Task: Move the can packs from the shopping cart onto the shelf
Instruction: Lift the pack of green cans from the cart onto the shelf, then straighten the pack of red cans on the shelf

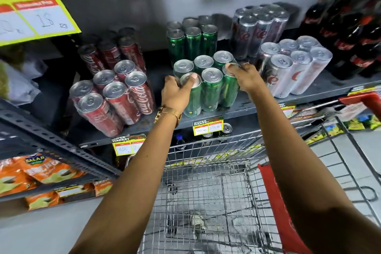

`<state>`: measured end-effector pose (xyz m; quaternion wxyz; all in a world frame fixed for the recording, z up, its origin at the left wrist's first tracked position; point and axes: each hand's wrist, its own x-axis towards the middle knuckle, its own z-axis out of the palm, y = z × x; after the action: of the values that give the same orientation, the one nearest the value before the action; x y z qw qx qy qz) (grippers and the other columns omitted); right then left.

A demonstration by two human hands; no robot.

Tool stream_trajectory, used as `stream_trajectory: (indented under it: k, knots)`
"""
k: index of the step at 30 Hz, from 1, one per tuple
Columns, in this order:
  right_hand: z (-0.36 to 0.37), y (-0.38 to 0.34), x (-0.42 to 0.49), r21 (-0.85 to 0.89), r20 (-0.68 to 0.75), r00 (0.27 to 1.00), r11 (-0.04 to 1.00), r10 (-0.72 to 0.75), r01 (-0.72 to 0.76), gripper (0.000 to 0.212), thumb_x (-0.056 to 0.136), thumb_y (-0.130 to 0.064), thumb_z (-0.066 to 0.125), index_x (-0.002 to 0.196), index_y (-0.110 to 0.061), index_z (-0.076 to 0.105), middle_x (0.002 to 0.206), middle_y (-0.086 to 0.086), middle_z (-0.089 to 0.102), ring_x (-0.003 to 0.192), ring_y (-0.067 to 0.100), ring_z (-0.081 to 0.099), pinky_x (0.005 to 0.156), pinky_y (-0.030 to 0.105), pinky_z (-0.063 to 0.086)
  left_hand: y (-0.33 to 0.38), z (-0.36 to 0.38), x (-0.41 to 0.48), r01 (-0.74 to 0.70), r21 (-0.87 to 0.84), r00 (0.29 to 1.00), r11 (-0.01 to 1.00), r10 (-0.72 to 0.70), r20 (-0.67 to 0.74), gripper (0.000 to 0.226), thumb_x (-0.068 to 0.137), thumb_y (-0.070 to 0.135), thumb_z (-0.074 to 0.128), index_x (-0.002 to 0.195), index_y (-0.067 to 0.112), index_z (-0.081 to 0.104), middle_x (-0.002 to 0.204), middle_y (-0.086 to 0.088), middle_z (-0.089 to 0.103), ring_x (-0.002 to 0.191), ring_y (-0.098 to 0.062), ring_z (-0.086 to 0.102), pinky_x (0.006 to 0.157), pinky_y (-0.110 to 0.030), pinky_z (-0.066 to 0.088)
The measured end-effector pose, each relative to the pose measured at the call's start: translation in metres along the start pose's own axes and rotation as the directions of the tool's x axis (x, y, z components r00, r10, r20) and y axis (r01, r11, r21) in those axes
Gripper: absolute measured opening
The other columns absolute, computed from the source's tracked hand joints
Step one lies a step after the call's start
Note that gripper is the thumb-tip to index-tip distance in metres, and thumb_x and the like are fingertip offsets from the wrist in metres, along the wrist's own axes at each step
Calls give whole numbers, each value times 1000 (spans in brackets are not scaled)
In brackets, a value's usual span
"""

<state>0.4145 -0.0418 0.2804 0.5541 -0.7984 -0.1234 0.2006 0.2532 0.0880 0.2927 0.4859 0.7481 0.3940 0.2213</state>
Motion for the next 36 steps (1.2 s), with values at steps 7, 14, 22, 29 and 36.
stream_trajectory:
  k: [7,14,22,29,36]
  knots:
    - [5,-14,-40,-108,-86,996,994,-5,-5,52,90,-49,55,115,-4,62,107,10,61,97,21,53,80,28,37,-3,-7,1,6,-72,1000,997,-4,19,55,85,45,62,119,5,44,115,-13,62,106,-28,60,79,-26,40]
    - [4,-16,-41,-167,-80,997,986,-22,9,54,93,-47,50,123,-2,58,124,18,62,116,31,57,83,26,34,-2,-6,-1,-16,-31,998,999,18,67,50,87,48,57,117,8,56,114,-9,66,107,-27,60,78,-26,38]
    - [37,-33,-87,-454,-282,840,836,-463,308,58,95,-37,48,143,-7,38,148,20,38,140,36,33,113,41,29,-24,-50,-27,-98,-124,995,987,93,-47,46,91,36,57,126,6,53,125,-10,62,116,-23,60,103,-39,48]
    - [136,-69,-126,-303,197,716,653,-670,694,44,94,-26,53,128,1,55,129,20,58,124,32,52,107,35,37,-54,-139,-53,-265,201,831,943,329,-448,27,86,32,55,103,13,64,101,-8,68,93,-26,64,90,-40,50]
    - [203,-84,-98,-215,268,920,914,-285,345,53,93,-40,51,118,7,56,123,28,63,116,38,59,90,37,45,-77,-174,-37,118,-90,960,989,-137,-244,58,91,39,52,137,6,38,139,-17,51,129,-30,50,105,-36,40]
